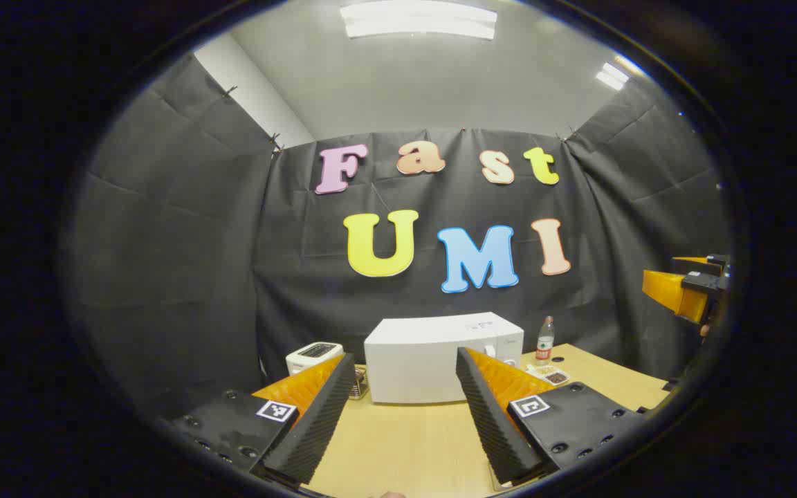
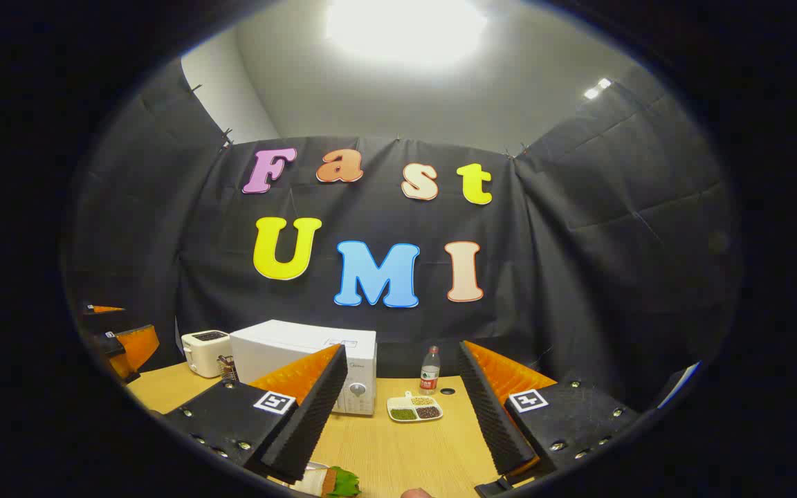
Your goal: Open the microwave oven with the left hand, put the food in, and close the microwave oven.
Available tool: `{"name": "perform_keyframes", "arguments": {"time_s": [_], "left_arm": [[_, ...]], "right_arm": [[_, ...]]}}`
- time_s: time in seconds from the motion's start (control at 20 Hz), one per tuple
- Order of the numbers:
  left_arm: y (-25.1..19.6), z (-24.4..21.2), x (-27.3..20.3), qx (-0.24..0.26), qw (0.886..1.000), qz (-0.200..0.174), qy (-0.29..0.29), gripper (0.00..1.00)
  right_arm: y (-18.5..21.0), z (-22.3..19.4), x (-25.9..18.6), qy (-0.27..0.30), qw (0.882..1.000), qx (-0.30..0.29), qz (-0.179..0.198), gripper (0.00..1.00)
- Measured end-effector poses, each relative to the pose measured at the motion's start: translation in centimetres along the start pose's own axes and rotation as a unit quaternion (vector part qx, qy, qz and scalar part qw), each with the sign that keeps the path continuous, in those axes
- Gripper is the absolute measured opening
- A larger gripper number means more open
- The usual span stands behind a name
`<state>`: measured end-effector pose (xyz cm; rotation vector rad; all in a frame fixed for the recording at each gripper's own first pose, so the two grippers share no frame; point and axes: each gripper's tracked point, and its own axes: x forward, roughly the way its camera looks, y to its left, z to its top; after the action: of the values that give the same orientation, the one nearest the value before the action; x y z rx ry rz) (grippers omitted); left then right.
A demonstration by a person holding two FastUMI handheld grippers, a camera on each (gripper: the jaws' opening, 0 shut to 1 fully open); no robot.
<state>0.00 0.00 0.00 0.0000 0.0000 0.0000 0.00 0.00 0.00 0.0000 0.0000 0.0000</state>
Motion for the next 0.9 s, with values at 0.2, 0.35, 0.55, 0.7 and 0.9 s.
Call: {"name": "perform_keyframes", "arguments": {"time_s": [0.2, 0.35, 0.55, 0.7, 0.9], "left_arm": [[-0.2, 0.4, 0.2, -0.003, 1.000, 0.004, 0.000, 1.00], [-0.7, 0.9, 0.1, -0.002, 1.000, 0.008, -0.004, 1.00], [-1.8, 0.7, 0.2, -0.012, 1.000, 0.015, 0.000, 0.96], [-3.1, 0.5, 0.4, -0.013, 1.000, 0.022, 0.002, 0.96], [-4.0, 0.6, 1.1, -0.002, 0.999, 0.037, 0.001, 0.96]], "right_arm": [[-0.9, 0.2, 0.0, -0.005, 1.000, 0.004, -0.003, 0.96], [-1.6, -0.1, 0.1, -0.003, 1.000, 0.006, -0.001, 0.96], [-2.5, -0.6, 0.3, 0.002, 1.000, 0.009, 0.008, 0.96], [-3.4, -0.6, 0.6, -0.001, 1.000, 0.013, 0.017, 0.96], [-4.5, -1.0, 1.2, -0.011, 0.999, 0.015, 0.034, 0.96]]}}
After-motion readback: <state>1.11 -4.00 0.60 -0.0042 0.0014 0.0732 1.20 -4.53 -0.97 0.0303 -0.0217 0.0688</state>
